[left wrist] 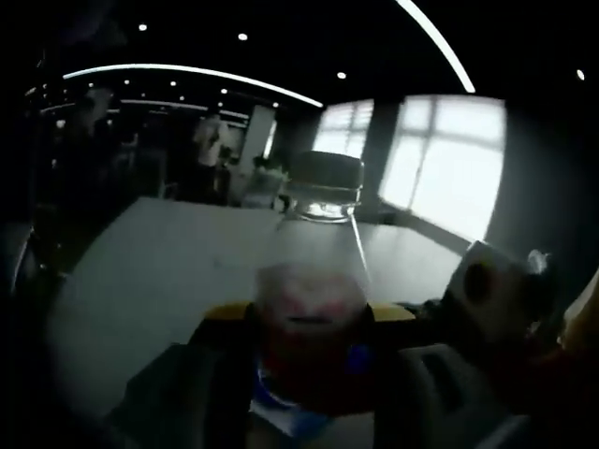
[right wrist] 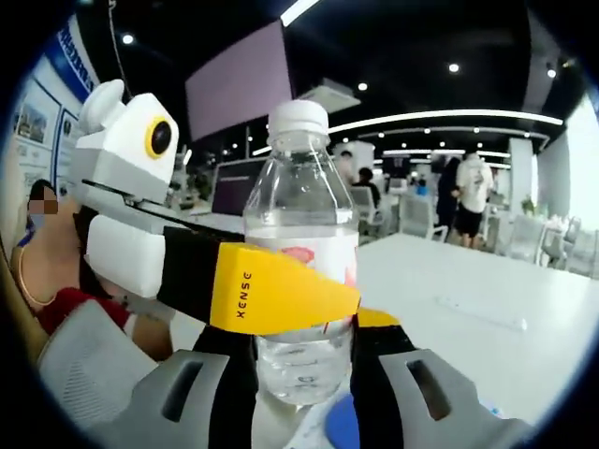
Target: Arrange the tabletop items into an orderly group along one side of the table until the central work area is clear of visible clutter.
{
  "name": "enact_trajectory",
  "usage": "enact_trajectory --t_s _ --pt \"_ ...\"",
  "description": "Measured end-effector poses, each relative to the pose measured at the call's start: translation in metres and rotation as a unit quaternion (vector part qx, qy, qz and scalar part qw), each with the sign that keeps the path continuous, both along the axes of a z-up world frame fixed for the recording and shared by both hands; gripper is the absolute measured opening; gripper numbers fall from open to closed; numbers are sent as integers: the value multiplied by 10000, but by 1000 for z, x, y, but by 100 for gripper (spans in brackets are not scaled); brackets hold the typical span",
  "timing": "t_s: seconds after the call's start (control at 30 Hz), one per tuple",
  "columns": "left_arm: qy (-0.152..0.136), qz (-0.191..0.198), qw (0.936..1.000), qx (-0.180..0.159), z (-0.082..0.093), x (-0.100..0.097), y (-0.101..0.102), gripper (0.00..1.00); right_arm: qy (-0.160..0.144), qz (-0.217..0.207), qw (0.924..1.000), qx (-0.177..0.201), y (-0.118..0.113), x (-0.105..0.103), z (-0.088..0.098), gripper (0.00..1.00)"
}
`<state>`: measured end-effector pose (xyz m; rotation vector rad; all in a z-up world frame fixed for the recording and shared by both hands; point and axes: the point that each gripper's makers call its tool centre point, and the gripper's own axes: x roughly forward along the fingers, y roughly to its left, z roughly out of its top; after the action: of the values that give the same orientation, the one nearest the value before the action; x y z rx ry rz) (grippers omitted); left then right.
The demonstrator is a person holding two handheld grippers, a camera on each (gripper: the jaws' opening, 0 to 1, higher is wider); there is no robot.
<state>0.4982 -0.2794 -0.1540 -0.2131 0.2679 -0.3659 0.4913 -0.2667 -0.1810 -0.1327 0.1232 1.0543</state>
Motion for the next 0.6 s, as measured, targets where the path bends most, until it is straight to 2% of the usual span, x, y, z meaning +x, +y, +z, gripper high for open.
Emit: enact_trajectory --t_s 0.17,0.5,0.57,0.6 --pt "-32 127 9999 10 1 -2 2 40 1 -9 10000 20 1 0 0 37" --pt "-152 267 9991 294 3 -3 8 37 108 58 9998 148 6 -1 1 40" --pt "-171 296 9989 326 3 -2 10 37 177 79 9996 199 8 -2 1 40" --pt "-155 310 9988 334 3 -2 11 37 361 161 9989 269 9 -3 0 41"
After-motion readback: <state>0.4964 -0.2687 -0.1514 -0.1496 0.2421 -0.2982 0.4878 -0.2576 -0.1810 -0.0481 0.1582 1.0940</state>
